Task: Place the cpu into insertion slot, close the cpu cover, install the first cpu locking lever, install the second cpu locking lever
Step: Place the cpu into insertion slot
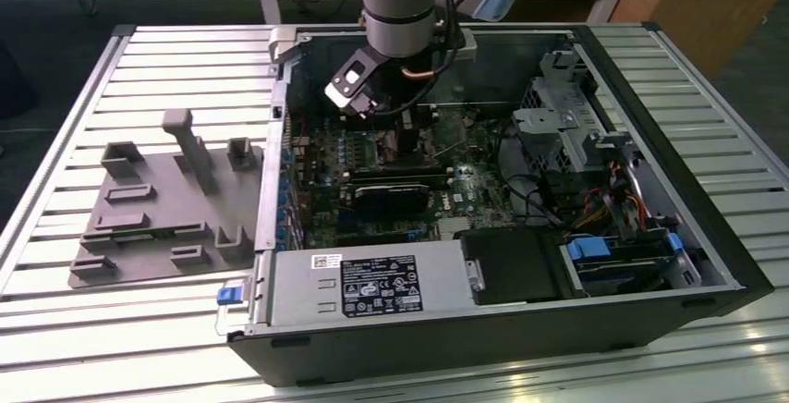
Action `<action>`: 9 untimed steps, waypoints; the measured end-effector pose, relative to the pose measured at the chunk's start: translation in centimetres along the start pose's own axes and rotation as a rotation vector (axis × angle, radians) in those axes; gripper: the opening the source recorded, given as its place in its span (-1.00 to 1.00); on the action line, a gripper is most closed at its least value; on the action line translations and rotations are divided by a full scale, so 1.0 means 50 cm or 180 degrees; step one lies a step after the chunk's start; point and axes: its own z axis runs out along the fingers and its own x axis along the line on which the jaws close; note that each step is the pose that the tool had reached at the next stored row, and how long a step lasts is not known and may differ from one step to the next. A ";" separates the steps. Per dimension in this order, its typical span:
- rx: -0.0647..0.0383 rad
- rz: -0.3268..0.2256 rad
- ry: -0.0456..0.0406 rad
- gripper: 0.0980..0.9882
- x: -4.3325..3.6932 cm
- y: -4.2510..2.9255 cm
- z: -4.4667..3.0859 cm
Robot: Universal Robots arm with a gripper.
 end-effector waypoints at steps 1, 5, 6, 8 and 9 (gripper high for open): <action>0.0000 0.0013 -0.0001 -0.01 0.000 -0.001 0.002; -0.0001 0.0050 -0.0004 -0.01 0.000 -0.002 0.009; -0.0001 0.0057 -0.0005 -0.01 0.000 -0.002 0.010; -0.0002 0.0071 -0.0006 -0.01 0.000 -0.002 0.012; -0.0002 0.0076 -0.0007 -0.01 0.000 -0.002 0.013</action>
